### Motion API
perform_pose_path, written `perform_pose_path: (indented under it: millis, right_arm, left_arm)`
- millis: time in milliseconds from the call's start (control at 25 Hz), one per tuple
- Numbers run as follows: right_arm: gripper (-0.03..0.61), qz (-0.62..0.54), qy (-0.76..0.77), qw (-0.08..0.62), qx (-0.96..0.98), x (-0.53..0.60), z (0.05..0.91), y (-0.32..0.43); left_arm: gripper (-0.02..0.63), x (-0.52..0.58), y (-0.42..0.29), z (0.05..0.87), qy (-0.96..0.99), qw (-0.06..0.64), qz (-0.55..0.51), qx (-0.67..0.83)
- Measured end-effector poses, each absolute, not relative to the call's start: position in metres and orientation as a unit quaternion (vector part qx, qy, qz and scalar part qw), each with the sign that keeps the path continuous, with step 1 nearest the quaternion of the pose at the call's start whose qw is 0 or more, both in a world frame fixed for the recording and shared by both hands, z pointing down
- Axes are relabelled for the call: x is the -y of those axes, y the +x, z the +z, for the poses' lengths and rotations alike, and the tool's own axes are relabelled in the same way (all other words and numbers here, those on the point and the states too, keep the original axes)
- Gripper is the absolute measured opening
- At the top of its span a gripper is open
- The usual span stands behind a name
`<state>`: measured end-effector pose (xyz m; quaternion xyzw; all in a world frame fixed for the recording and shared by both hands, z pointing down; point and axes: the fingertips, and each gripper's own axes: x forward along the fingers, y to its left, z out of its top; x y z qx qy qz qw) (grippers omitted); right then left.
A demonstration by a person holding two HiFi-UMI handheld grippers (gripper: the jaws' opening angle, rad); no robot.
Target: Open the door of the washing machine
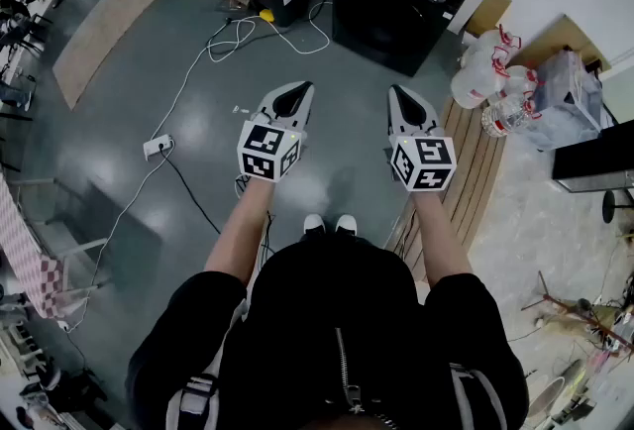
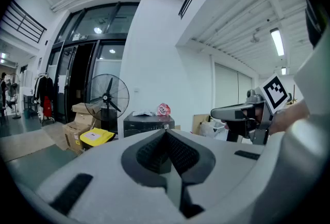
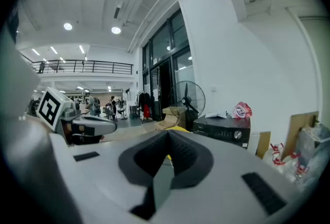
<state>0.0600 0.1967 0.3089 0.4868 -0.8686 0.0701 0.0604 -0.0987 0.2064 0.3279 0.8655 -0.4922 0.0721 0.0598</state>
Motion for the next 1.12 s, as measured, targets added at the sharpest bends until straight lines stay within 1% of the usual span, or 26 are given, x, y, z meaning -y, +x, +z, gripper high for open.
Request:
perform_pose_path:
  millis: [120, 320, 480, 680, 880, 1120]
  right_arm:
    - [0.003, 0.074, 0.476, 0.051, 0.875, -0.21, 0.306, 0.069]
    - [0.005, 0.058, 0.471, 0.07, 0.877, -0.222, 0.314, 0.086]
    - [0.003, 0.063, 0.464, 0.065, 0.881, -0.227, 0.321, 0.092]
    - [0.003, 0.067, 0.46, 0.059, 0.883, -0.214, 0.32, 0.096]
    - [0.003, 0.069, 0.463, 0.056, 0.882, -0.184, 0.323, 0.084]
    - [0.003, 0.072, 0.468, 0.059, 0.879, -0.125, 0.327, 0.051]
  left_arm:
    - [0.003, -0.215, -0.089, 0.326, 0.864, 0.061, 0.069, 0.496]
    - [0.003, -0.231, -0.067, 0.331, 0.862, 0.065, 0.063, 0.5]
    - [0.003, -0.239, -0.056, 0.342, 0.86, 0.071, 0.064, 0.501]
    - [0.003, -0.225, -0.051, 0.342, 0.857, 0.073, 0.061, 0.506]
    - [0.003, -0.194, -0.063, 0.344, 0.858, 0.072, 0.058, 0.505]
    - [0.003, -0.131, -0.093, 0.349, 0.862, 0.072, 0.06, 0.498]
